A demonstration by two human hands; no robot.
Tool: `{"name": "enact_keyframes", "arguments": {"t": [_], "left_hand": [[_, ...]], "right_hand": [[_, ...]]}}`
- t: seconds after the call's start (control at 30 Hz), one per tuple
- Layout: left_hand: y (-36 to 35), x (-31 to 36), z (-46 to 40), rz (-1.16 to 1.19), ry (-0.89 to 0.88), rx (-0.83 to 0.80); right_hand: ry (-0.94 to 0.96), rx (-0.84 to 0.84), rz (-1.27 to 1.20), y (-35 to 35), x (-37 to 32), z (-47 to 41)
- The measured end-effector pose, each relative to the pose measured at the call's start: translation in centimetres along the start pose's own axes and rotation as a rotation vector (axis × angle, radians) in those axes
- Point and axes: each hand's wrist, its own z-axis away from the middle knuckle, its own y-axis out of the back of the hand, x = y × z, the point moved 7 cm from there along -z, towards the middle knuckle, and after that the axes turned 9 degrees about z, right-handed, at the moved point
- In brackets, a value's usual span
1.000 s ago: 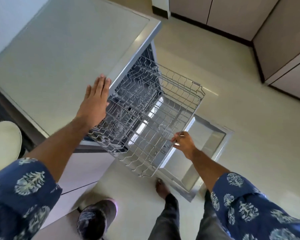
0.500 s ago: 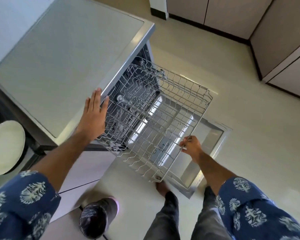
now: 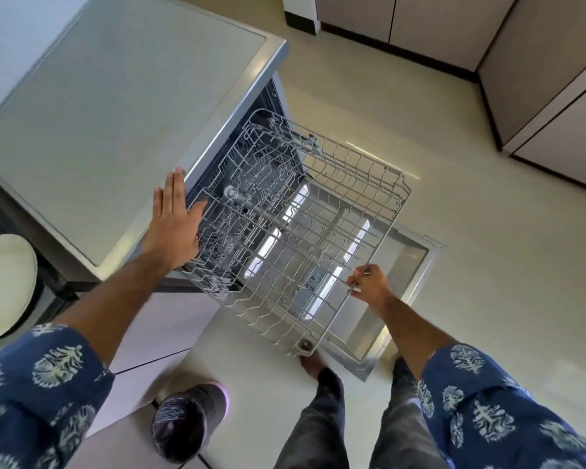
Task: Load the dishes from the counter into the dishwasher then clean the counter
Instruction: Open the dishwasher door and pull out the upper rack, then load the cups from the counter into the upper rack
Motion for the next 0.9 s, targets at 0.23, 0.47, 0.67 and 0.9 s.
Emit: {"name": "enact_keyframes", "arguments": {"t": [0.23,0.47,0.67,0.9], "left_hand": [[-0.2,0.5,0.2,0.032,0.010,0.025],[-2.8,5.4,3.9,0.021,-0.088,-0.002],[-4.9,11.2,9.9,0.212,0.008,-0.081],[-2.6,14.7,19.0,0.402,0.332,0.002]], "right_hand": [[0.030,0.016,0.074,0.4,0.1,-0.2],[0.295,0.182,0.826,1.6,-3.1,3.1],[0.745,0.163,1.526,0.0,-6.3,7.3],[1.223,-0.194,1.987,-5.4,-10.3,11.9]]}}
